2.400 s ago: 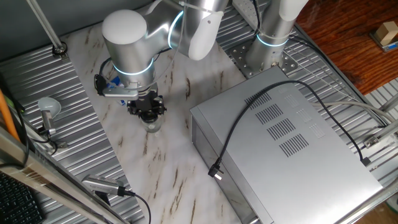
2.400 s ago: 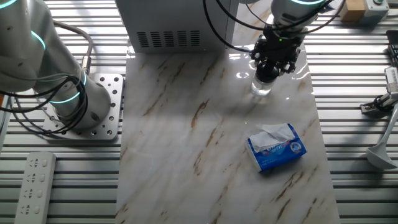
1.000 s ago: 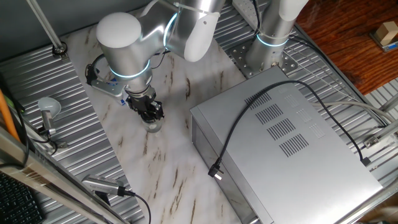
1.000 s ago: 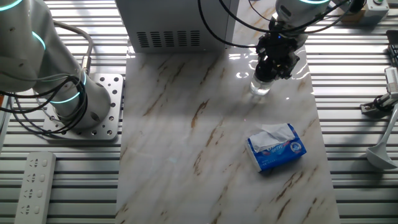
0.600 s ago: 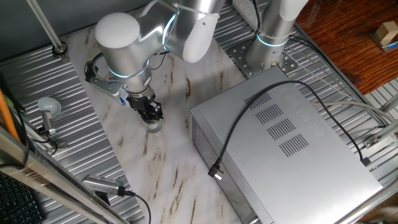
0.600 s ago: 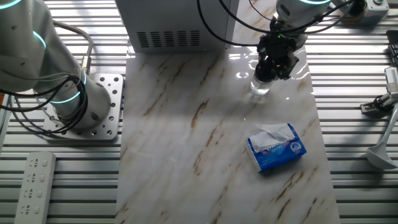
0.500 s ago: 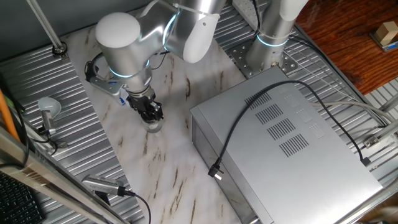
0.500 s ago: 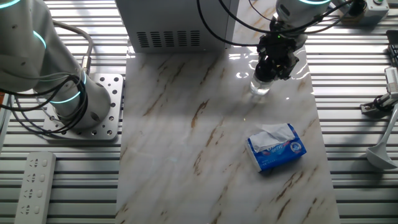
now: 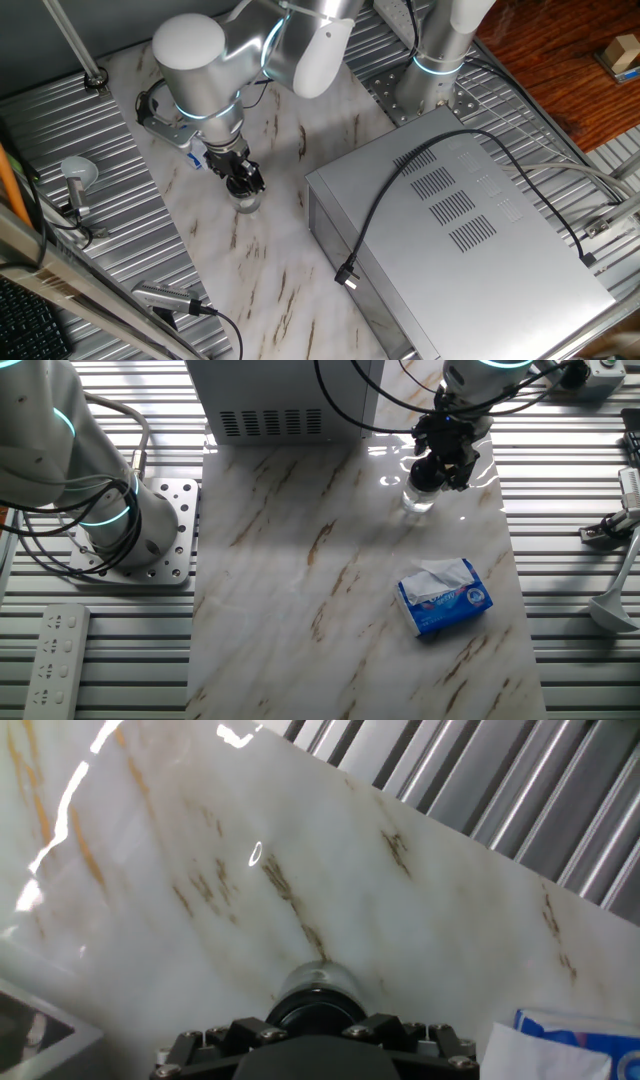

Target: Unscrew the lid from the jar

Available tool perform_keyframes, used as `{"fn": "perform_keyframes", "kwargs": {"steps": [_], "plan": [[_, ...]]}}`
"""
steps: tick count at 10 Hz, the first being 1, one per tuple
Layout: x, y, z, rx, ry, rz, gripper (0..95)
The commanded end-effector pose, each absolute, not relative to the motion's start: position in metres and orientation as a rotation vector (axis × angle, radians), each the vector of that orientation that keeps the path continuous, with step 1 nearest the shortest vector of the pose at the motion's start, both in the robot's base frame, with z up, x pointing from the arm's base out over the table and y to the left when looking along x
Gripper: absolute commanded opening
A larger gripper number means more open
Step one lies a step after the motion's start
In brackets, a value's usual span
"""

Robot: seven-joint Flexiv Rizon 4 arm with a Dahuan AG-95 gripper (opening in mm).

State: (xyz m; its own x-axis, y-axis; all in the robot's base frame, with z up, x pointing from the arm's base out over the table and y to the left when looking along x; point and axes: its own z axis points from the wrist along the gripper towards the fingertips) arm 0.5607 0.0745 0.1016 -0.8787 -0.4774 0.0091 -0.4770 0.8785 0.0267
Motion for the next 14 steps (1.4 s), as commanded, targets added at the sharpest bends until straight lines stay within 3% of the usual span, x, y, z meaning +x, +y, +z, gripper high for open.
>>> {"fn": "perform_keyframes", "kwargs": {"steps": [1,3,4,14], "plan": [[0.5603,0.0743,0.1026,0.646,-3.063,-0.043,76.0],[0.5603,0.0743,0.1026,0.594,-3.073,-0.040,76.0],[0.5603,0.0743,0.1026,0.582,-3.075,-0.040,57.0],[0.5603,0.0743,0.1026,0.572,-3.077,-0.041,57.0]]}}
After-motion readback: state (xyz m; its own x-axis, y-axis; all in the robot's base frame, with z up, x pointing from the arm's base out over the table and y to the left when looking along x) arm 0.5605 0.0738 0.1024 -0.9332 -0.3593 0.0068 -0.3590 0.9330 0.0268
